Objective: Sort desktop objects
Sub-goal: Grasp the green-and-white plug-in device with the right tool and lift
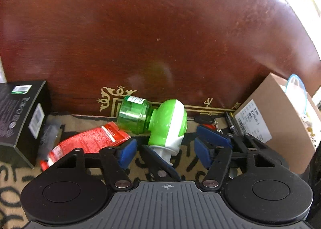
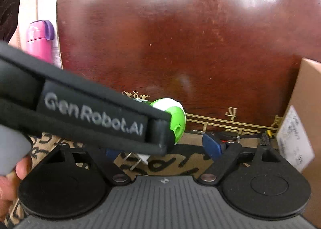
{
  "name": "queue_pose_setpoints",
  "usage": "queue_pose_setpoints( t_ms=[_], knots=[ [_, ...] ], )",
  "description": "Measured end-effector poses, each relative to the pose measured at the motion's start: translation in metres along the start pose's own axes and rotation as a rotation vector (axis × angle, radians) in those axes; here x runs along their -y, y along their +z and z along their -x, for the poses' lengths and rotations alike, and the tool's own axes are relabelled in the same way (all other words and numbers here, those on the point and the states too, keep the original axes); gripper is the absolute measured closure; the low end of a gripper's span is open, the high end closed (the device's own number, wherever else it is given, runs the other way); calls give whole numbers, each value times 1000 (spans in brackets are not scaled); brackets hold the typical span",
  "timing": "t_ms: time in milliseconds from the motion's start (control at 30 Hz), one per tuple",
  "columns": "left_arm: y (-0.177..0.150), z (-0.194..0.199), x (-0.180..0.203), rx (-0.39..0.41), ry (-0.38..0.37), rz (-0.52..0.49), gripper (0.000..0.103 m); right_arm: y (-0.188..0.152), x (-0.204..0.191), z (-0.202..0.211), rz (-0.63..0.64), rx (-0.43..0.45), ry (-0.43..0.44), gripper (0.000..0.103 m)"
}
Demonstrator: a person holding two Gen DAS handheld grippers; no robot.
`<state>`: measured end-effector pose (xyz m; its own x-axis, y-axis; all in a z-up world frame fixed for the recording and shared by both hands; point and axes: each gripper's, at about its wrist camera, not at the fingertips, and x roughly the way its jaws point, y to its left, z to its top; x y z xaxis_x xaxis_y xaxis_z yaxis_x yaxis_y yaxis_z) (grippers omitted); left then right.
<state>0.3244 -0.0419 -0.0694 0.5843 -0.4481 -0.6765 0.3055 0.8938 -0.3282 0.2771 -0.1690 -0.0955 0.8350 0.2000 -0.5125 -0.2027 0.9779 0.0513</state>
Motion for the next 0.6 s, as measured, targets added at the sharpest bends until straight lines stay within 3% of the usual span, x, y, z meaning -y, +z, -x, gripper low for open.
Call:
queue_pose_setpoints(
  t_ms=[133, 167, 267, 600],
  knots=[
    [1, -17, -5, -28, 17, 7, 40, 3, 7, -11, -40, -35, 40, 30],
    [2, -19, -6, -29, 15, 16, 47, 2, 8, -12, -47, -39, 55, 38],
    [1, -20, -4, -20, 21, 14, 52, 1, 10, -10, -56, -32, 65, 47],
    [-22, 12, 14, -18, 30, 11, 54, -15, -6, 38, 9, 5, 47, 52]
  ],
)
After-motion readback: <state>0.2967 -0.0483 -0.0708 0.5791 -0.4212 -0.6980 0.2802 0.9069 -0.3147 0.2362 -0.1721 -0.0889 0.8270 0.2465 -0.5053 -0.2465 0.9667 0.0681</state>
